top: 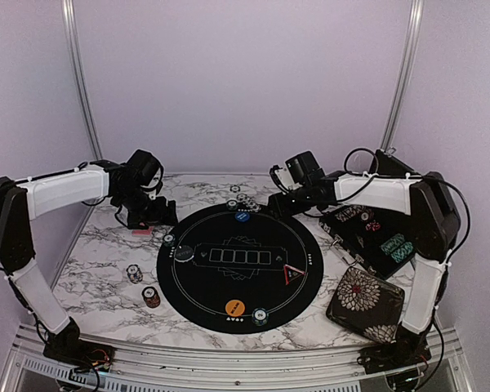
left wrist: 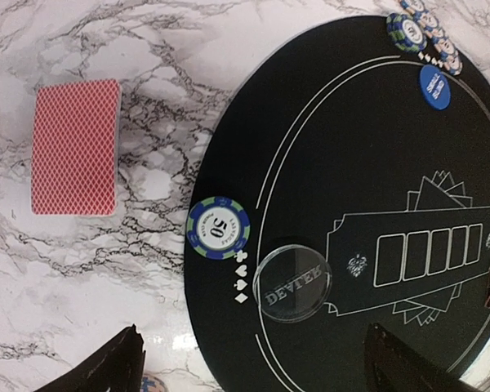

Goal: Distribute texas hold em gaming equipment
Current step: Place the poker chips pile at the big blind area.

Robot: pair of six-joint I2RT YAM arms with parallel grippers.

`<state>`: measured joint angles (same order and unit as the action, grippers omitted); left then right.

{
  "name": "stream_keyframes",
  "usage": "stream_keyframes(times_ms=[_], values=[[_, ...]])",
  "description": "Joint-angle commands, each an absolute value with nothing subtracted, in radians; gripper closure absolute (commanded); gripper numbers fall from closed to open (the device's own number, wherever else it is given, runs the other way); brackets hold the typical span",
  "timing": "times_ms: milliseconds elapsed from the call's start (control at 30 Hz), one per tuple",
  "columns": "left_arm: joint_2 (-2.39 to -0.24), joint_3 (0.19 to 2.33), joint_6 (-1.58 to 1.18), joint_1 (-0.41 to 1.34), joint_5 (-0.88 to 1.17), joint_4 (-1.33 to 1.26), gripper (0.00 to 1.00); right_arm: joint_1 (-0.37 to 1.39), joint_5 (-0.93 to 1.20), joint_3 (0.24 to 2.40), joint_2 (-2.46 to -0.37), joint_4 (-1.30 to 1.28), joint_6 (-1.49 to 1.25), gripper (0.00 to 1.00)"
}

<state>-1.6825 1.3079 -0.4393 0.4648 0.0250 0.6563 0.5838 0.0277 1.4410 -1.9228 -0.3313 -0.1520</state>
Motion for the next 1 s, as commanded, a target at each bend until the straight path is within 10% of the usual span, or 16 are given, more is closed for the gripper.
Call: stream_keyframes(times_ms=[0, 967], values=[[-1.625, 1.241, -0.474, 0.477, -0.034, 0.653, 0.06, 0.573, 0.051, 1.407, -1.866, -0.316, -0.158, 0.43], [-1.398, 0.971, -0.651, 0.444, -0.173, 0.788, 0.1, 0.574, 0.078, 1.342, -1.763, -0.304, -0.186, 0.41]])
